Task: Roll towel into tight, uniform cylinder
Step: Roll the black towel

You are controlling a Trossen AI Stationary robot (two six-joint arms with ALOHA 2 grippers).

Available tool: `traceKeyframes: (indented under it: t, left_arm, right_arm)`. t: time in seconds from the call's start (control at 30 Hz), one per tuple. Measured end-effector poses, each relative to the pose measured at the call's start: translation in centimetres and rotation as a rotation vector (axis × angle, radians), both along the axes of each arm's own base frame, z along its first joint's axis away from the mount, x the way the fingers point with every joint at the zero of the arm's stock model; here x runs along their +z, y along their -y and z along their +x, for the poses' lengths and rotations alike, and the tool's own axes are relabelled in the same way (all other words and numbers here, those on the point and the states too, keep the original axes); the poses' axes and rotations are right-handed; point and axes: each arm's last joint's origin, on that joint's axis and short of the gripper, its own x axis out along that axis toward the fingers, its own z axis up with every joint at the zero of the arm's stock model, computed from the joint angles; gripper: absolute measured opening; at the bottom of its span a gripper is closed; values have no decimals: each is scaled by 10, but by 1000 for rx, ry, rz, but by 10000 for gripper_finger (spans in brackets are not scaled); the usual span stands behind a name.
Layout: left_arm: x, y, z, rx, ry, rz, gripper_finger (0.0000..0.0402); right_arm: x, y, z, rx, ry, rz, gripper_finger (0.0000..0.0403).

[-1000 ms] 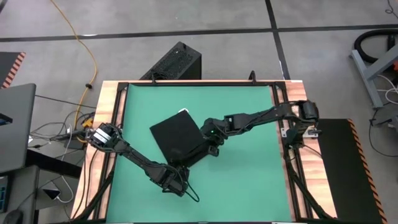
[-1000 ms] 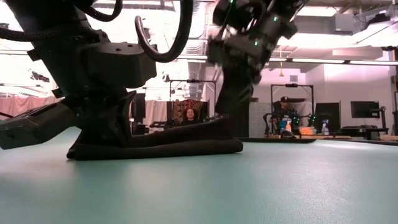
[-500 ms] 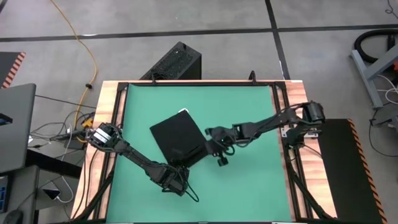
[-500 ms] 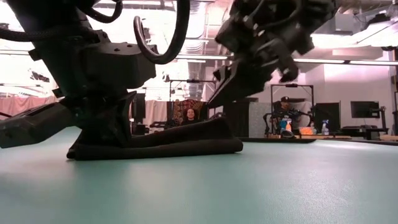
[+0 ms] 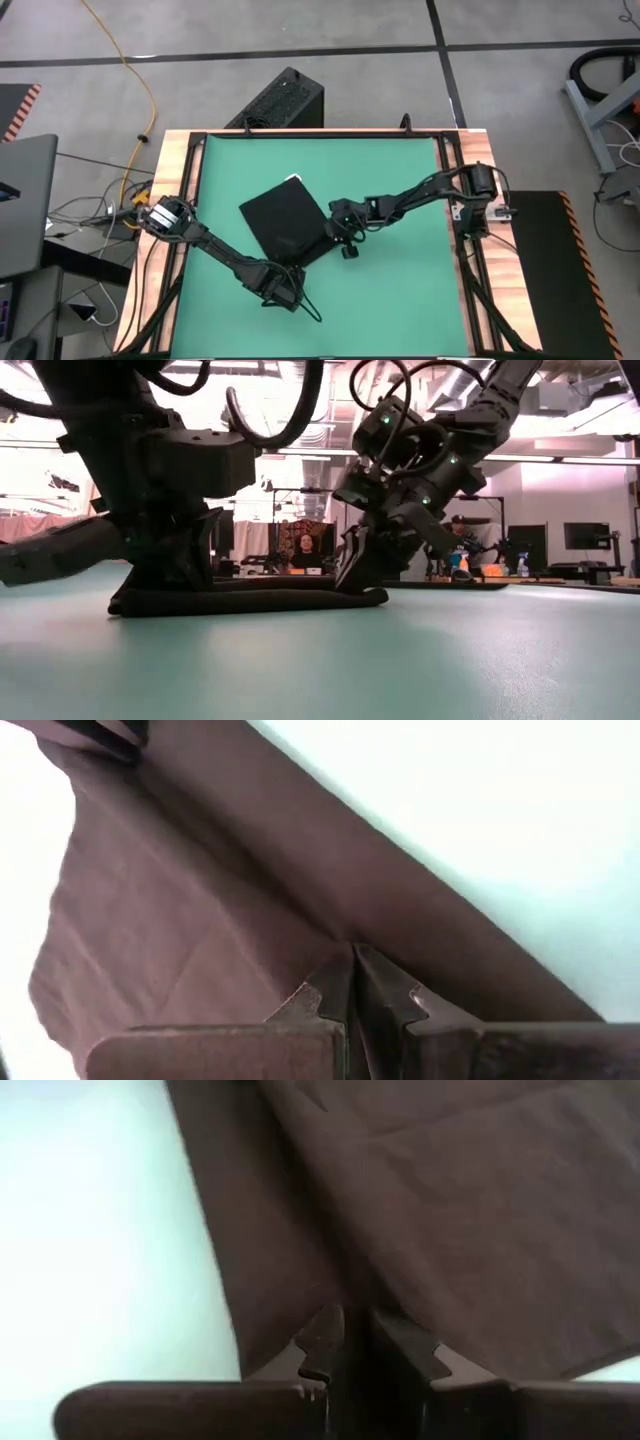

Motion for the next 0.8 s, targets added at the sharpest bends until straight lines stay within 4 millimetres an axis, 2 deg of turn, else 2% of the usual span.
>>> traceKeyframes:
  t: [0.07,0.23,0.37,0.47,0.63,0.8]
  left_arm:
    - [12,0,-4,5,27,-6,0]
    - [65,2,-13,86,283,-7,0]
    - [79,2,-24,124,388,37,0]
    - [66,7,-29,109,447,-4,0]
    - [20,9,-48,105,554,-94,0]
    - [8,7,-55,127,632,-169,0]
  right_arm:
    - [-2,3,0,-18,-9,13,75]
    - [-6,3,0,-40,-28,35,75]
    - [-7,-4,0,-80,-47,86,75]
    - [-6,-12,0,-127,-53,139,75]
    - [-7,-32,0,-221,-61,164,75]
    - [-7,-53,-2,-378,-47,202,75]
